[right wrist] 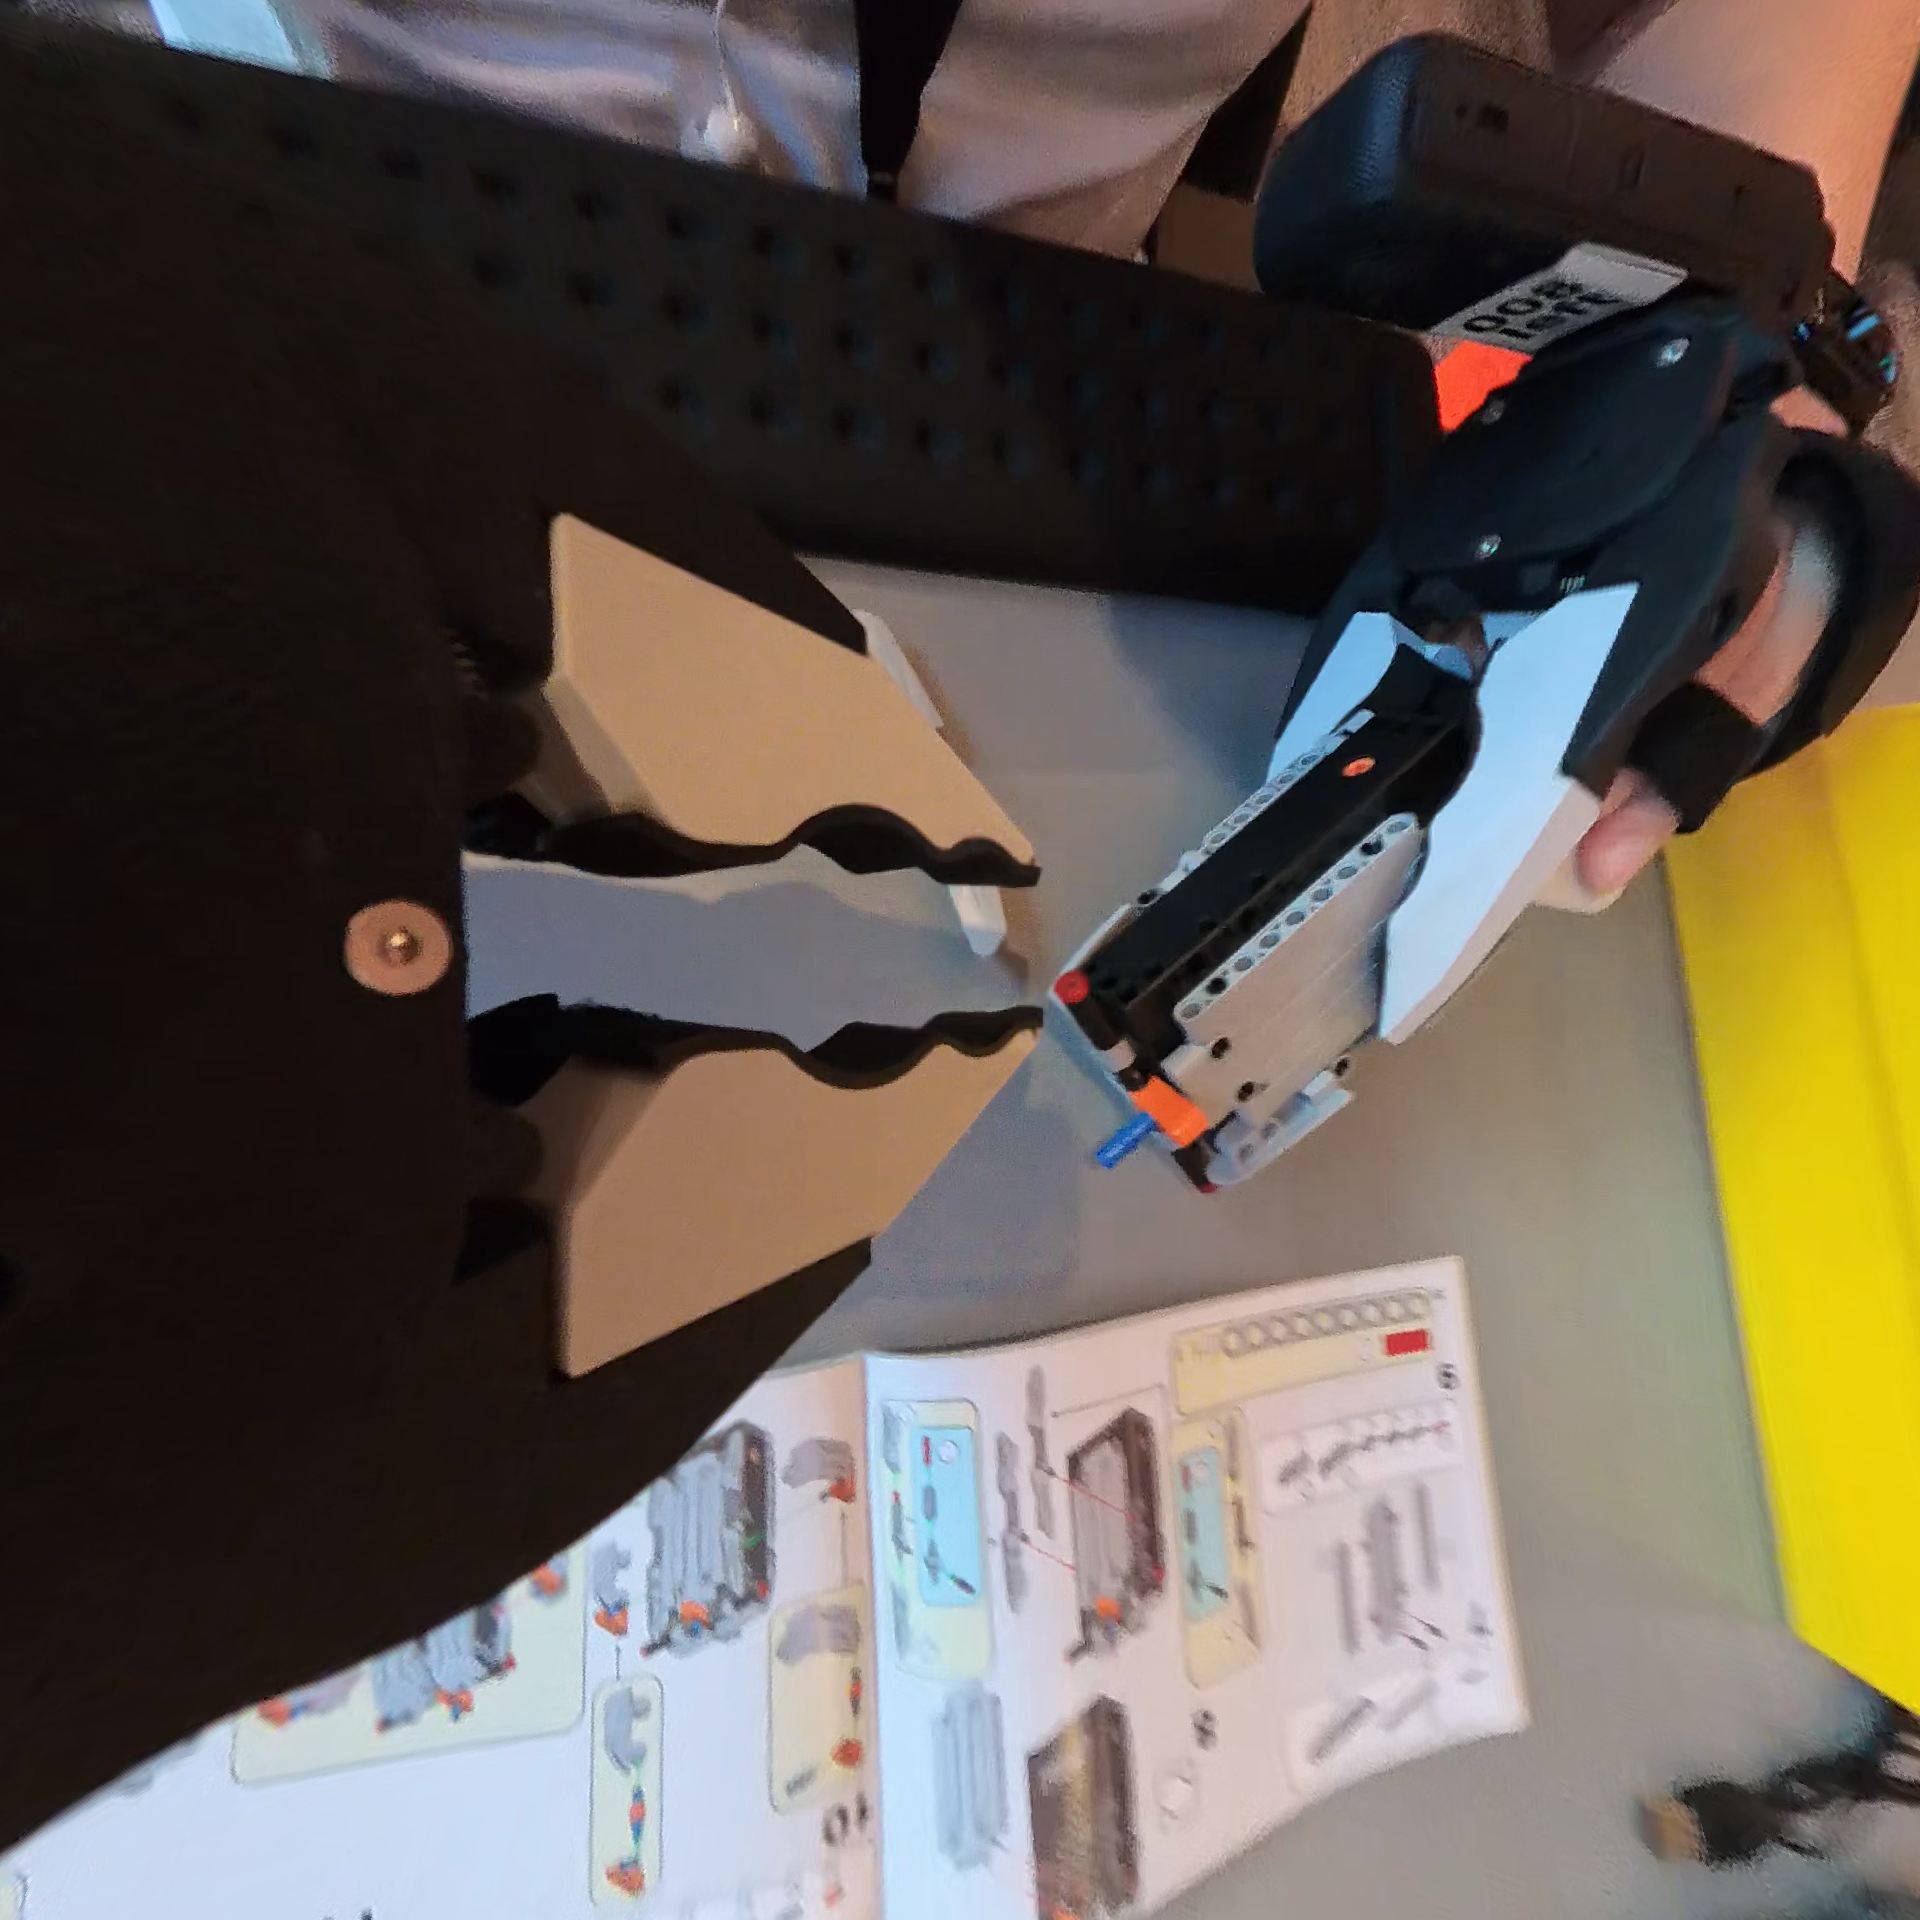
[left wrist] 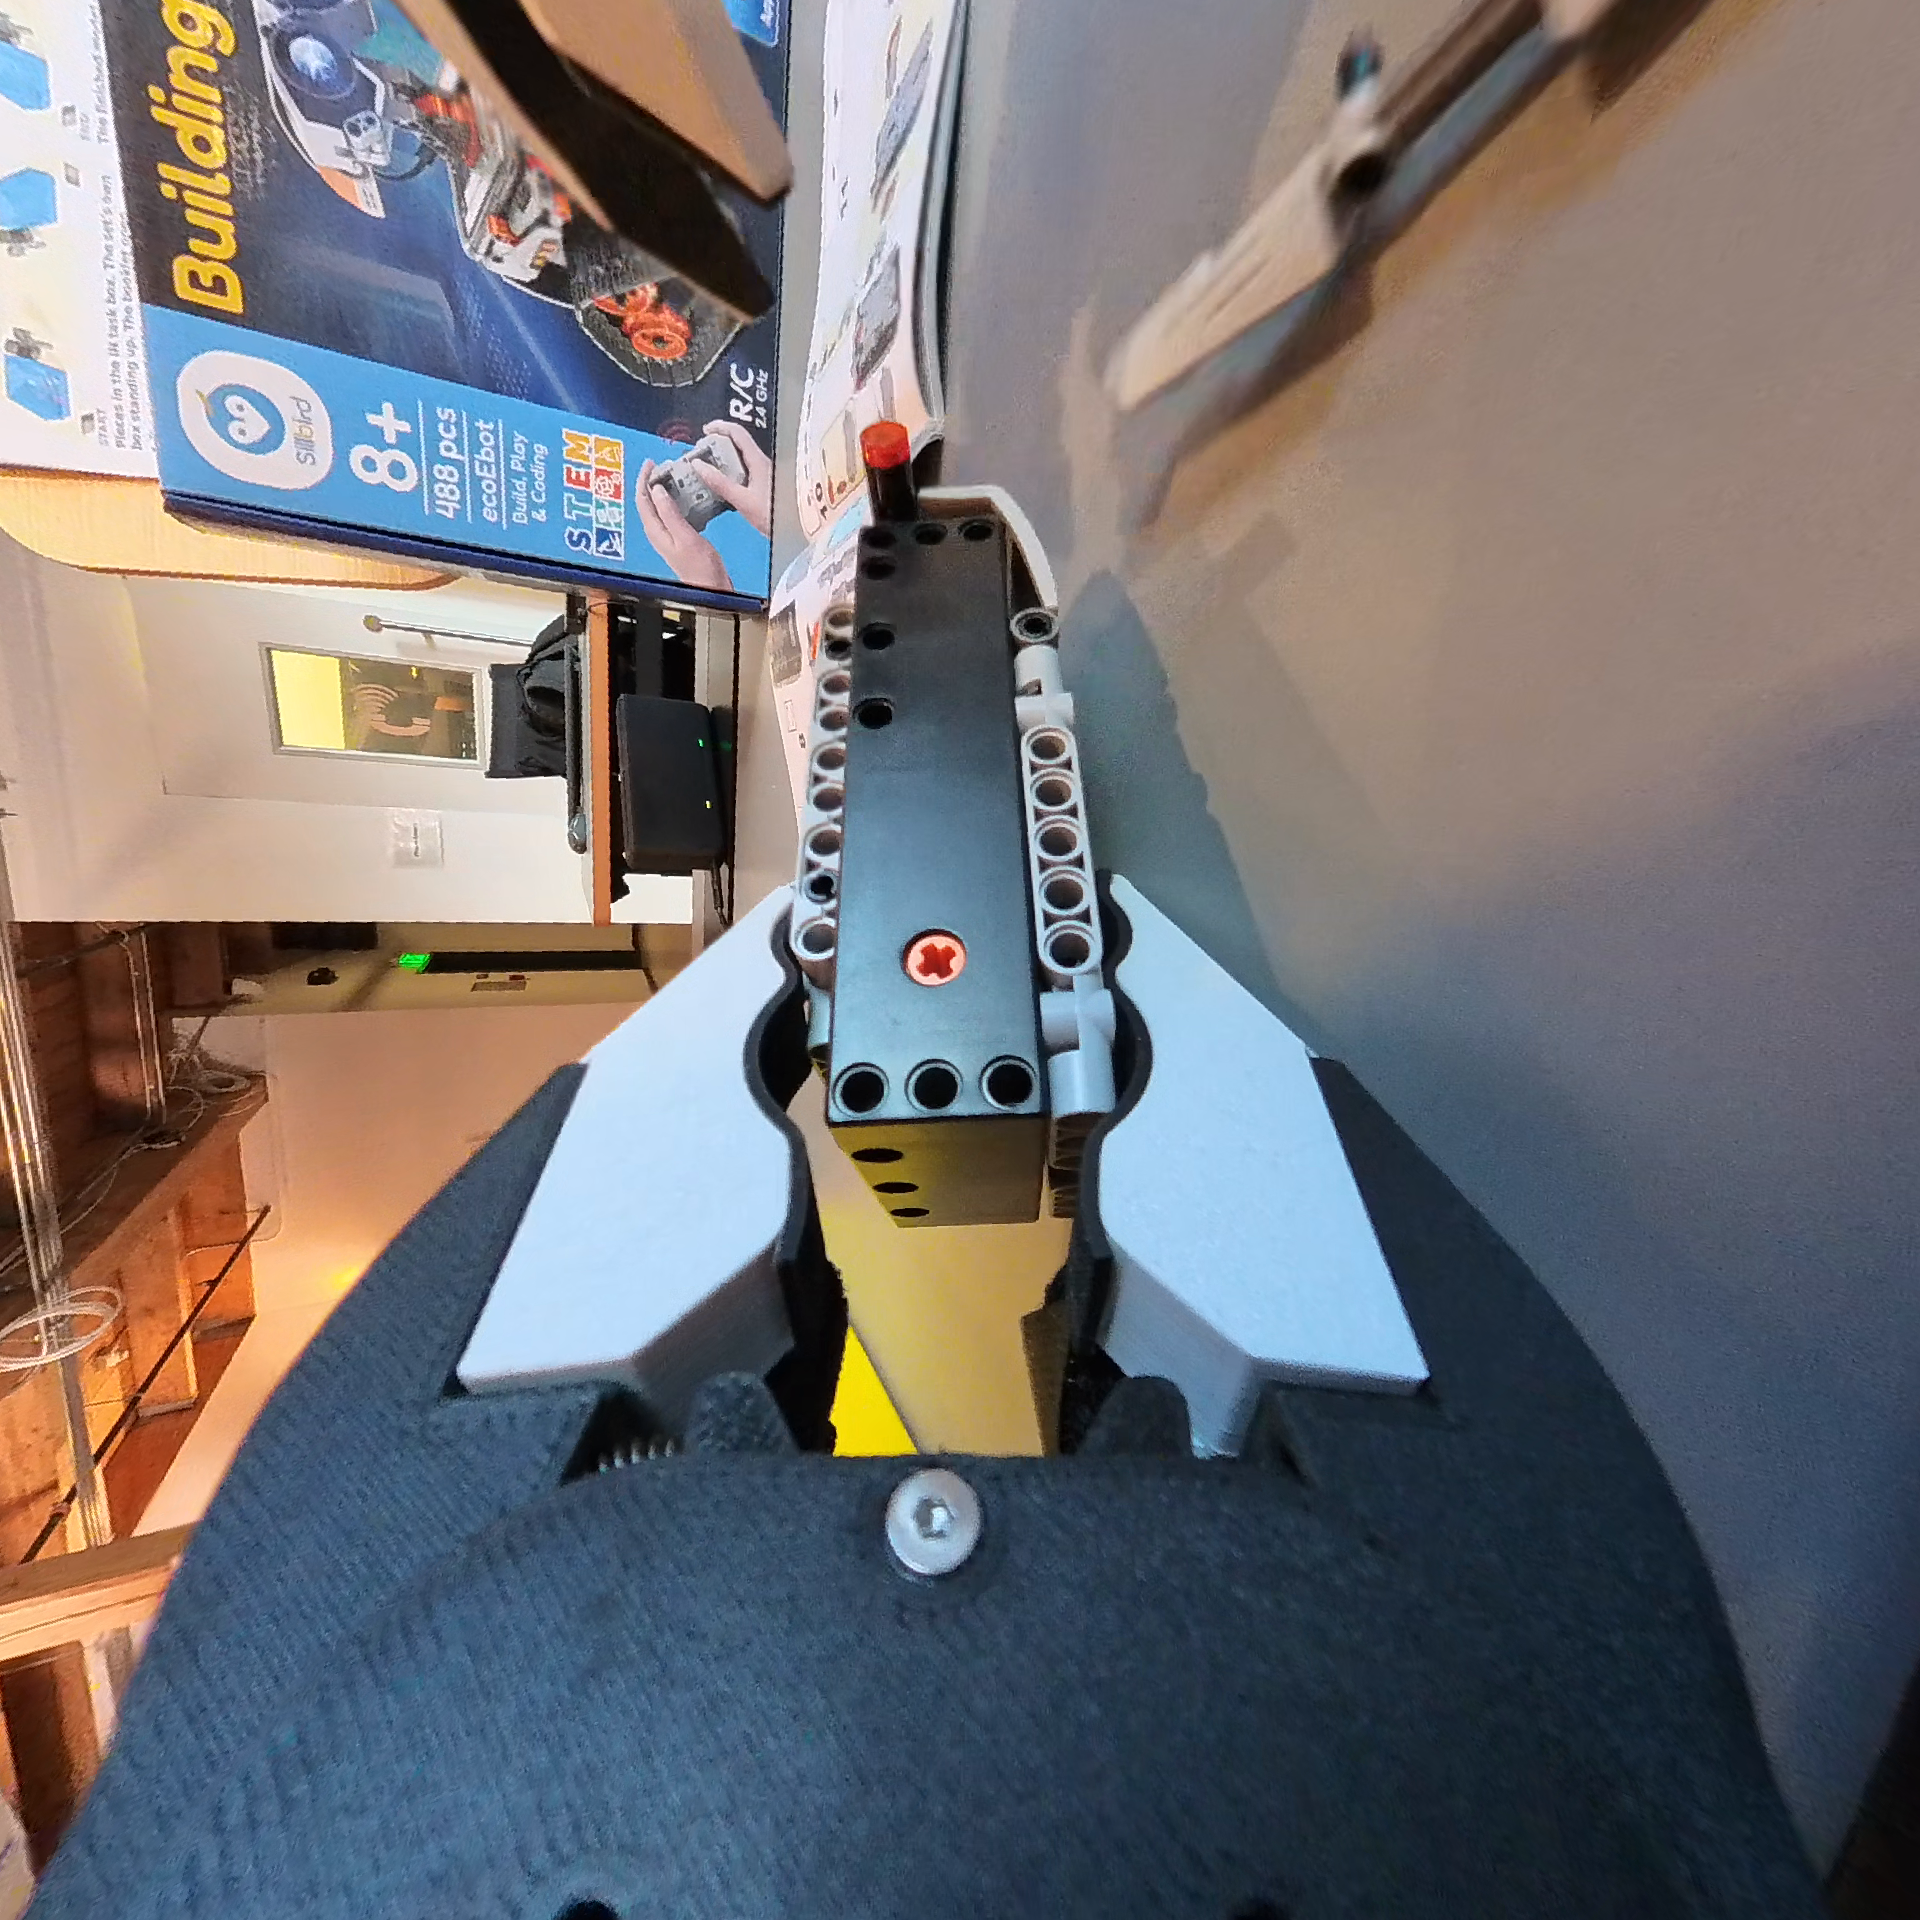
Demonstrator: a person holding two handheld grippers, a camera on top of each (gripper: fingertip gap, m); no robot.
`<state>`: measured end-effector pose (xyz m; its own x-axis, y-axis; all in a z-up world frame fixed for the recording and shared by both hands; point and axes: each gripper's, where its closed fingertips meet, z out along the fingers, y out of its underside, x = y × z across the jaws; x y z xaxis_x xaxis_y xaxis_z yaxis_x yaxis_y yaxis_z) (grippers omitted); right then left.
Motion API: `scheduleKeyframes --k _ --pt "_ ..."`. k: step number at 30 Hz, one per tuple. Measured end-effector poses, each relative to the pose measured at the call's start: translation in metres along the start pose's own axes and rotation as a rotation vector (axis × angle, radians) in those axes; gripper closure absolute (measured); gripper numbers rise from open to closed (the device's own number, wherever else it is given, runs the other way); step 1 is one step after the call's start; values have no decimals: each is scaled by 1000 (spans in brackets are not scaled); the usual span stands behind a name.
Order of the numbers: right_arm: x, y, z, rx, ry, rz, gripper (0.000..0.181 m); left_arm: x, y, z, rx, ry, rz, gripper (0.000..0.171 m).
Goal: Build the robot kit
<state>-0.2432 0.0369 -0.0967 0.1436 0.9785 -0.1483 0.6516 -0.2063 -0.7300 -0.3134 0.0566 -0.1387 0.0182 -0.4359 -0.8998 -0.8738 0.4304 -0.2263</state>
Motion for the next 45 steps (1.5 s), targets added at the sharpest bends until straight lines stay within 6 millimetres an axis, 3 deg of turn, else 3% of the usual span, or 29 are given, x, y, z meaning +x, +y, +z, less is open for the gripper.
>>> scheduleKeyframes --k 3,8,11,16,19,21,24,26,29,31,33,37,45 --pt "-7 8 4 -4 -67 104 166 0 0 0 -8 -2 -8 120" --pt "-23 48 13 -136 -108 -21 167 0 1 0 -3 -3 -17 120" --pt "-43 55 13 -145 -165 -51 168 0 1 0 -4 -10 -14 120" --pt "-44 60 25 -114 -106 -40 168 0 0 -1 -6 -39 5 120" --pt "-43 53 25 -96 -74 -72 168 0 -2 -2 -5 -69 73 120" --pt "-40 34 21 -26 -28 -145 167 0 -4 -2 -5 -80 111 121" --pt "-29 -8 17 129 153 -362 142 0 -3 -2 -6 -66 104 121" --pt "-28 -24 25 172 258 -554 130 0 -3 -1 -9 -53 76 120" --pt "-22 -24 50 128 385 -819 119 0 -3 2 -4 -15 -15 120" --pt "-19 -21 64 85 420 -901 118 1 -4 3 20 20 -106 121" --pt "-9 -27 66 83 484 -906 120 2 -8 3 60 65 -200 120" --pt "-2 -24 70 33 435 -880 134 11 -19 1 150 183 -364 120" --pt "-3 -22 72 -28 268 -737 136 13 -13 -2 140 262 -524 120"
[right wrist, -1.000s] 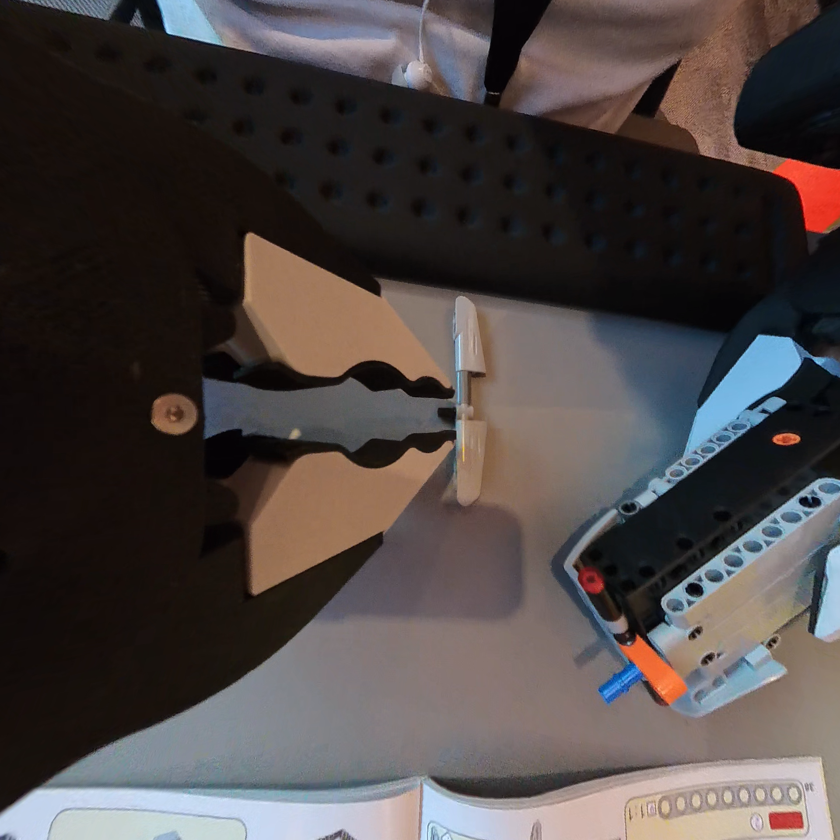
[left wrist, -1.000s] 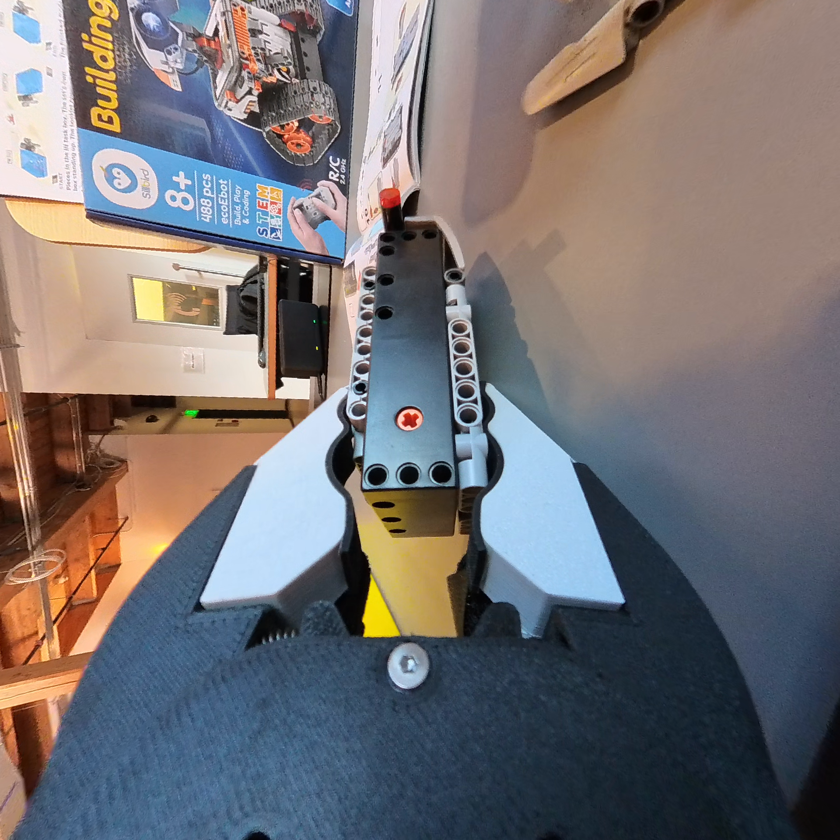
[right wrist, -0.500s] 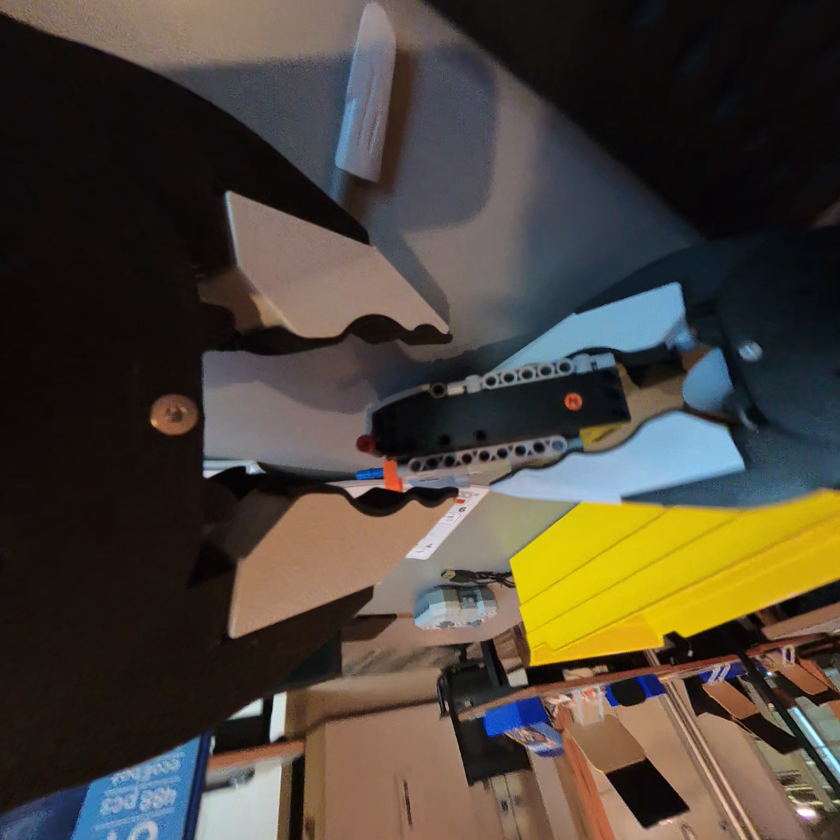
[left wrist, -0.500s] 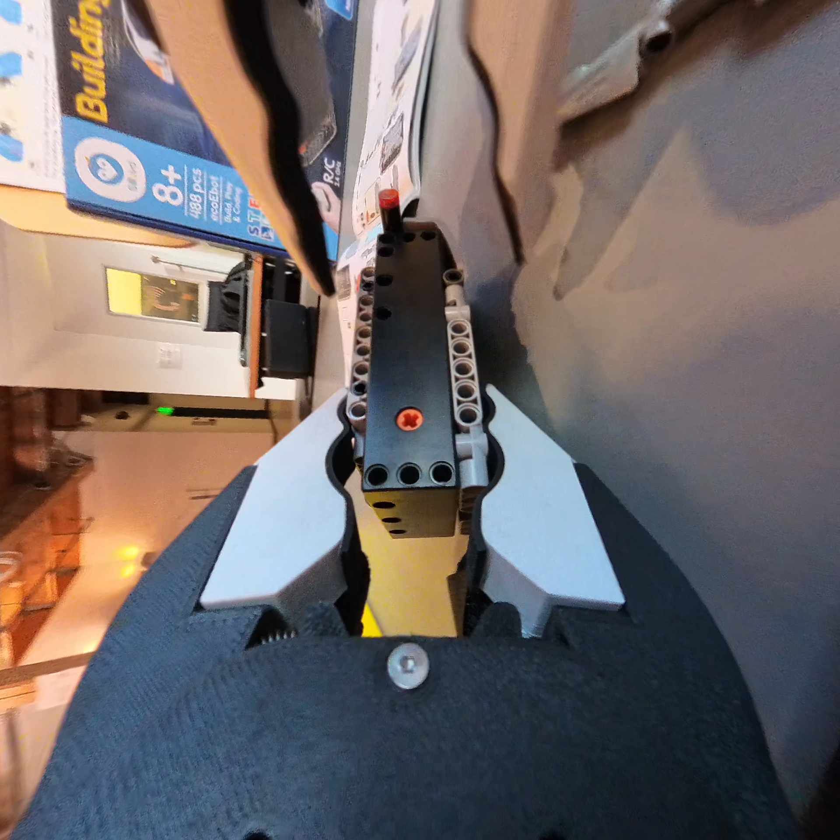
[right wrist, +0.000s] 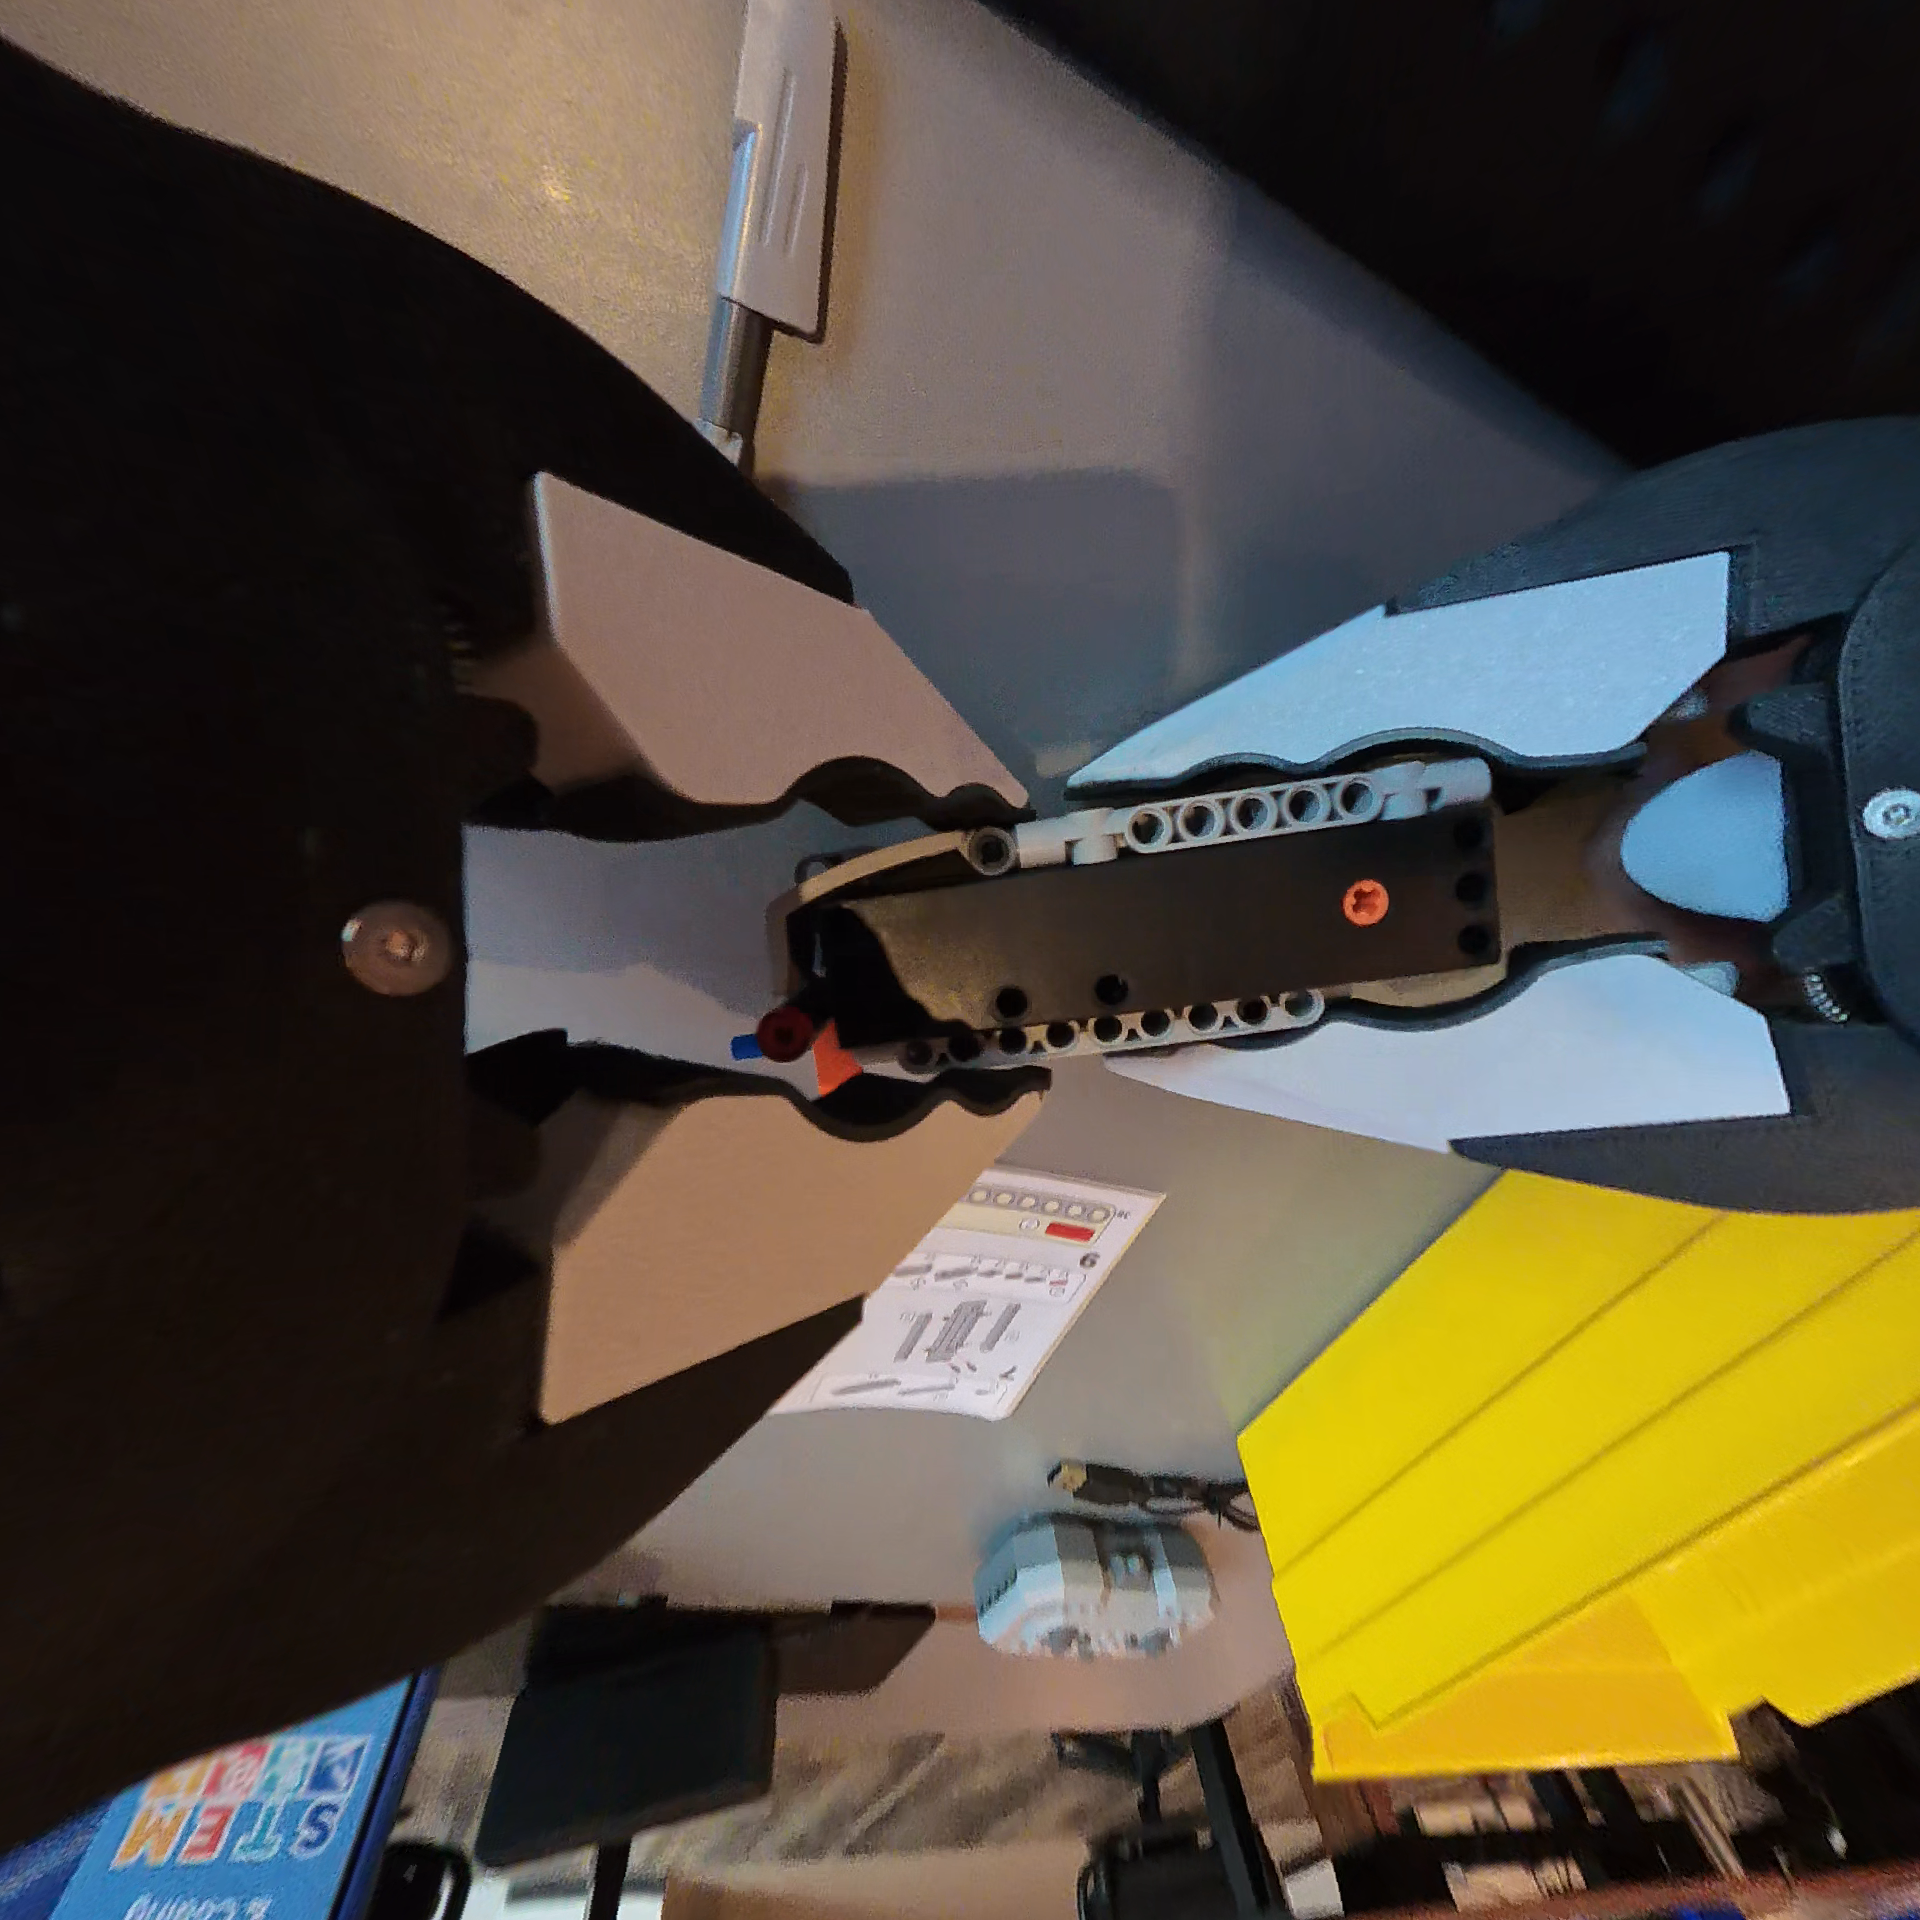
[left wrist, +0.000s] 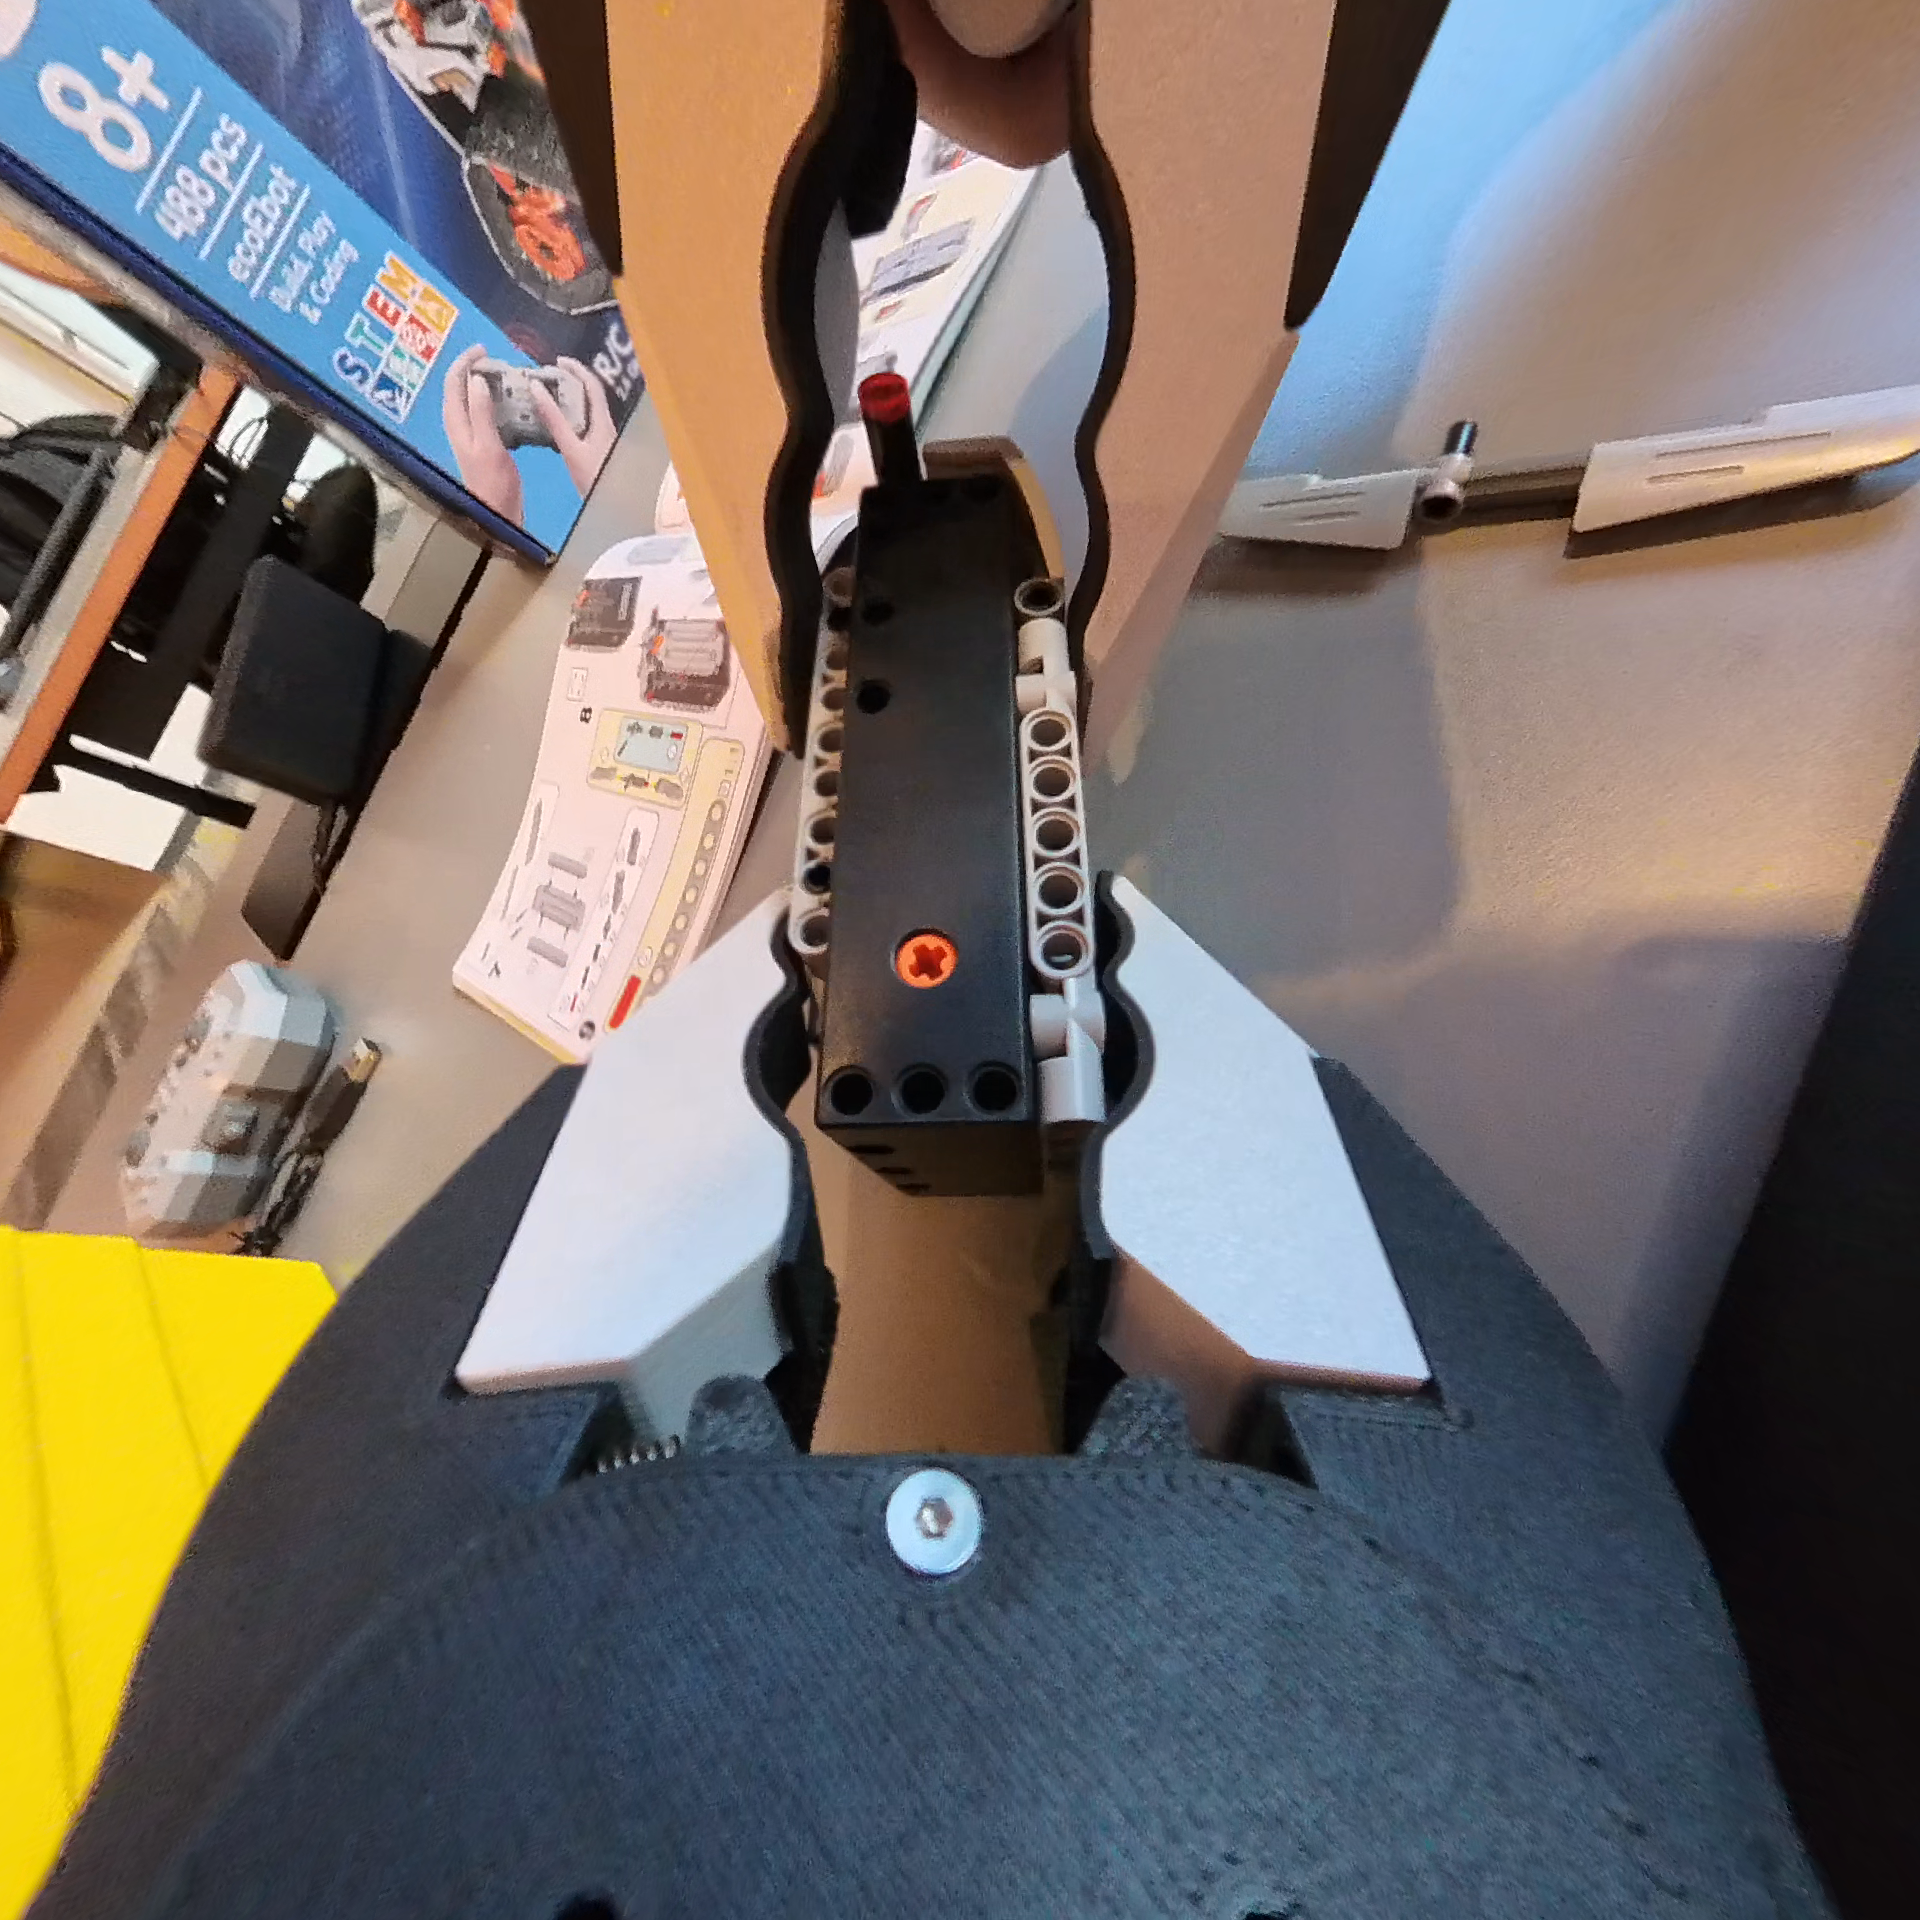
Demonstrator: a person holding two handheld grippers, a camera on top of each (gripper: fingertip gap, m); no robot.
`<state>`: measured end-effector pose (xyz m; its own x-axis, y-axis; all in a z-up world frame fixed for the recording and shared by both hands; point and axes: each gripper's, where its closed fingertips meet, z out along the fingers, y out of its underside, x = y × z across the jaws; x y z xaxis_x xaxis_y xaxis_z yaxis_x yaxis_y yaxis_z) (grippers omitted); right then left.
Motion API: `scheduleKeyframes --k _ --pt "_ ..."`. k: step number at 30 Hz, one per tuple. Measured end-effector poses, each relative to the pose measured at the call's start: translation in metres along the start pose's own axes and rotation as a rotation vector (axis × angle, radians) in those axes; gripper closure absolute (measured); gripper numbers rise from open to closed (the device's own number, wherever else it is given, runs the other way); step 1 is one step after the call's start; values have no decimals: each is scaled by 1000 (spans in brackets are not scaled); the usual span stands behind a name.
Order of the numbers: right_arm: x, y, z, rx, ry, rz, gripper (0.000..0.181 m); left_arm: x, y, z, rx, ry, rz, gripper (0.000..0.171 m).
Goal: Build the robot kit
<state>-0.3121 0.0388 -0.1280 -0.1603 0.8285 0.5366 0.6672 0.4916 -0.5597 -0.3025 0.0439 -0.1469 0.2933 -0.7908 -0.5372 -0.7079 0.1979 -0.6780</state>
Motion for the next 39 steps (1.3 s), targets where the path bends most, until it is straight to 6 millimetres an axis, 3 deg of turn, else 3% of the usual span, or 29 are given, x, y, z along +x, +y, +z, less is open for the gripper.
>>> scheduleKeyframes --k 5,14,26,29,33,36,39 --pt "4 2 4 -19 -50 -19 137 -4 6 -11 13 -3 -86 120" --pt "9 4 5 32 -207 129 136 -13 9 -16 48 38 -278 120" --pt "14 7 1 79 -229 192 126 -18 9 -13 44 29 -295 118" --pt "22 3 -8 119 -176 215 113 -20 7 -15 59 19 -310 114" --pt "35 -5 -51 248 -110 272 110 -23 8 -22 67 -10 -334 112" --pt "9 7 -86 271 -219 191 124 -28 8 -38 63 -59 -356 107" --pt "-31 36 -88 106 -379 67 136 -30 5 -61 69 -129 -350 111"
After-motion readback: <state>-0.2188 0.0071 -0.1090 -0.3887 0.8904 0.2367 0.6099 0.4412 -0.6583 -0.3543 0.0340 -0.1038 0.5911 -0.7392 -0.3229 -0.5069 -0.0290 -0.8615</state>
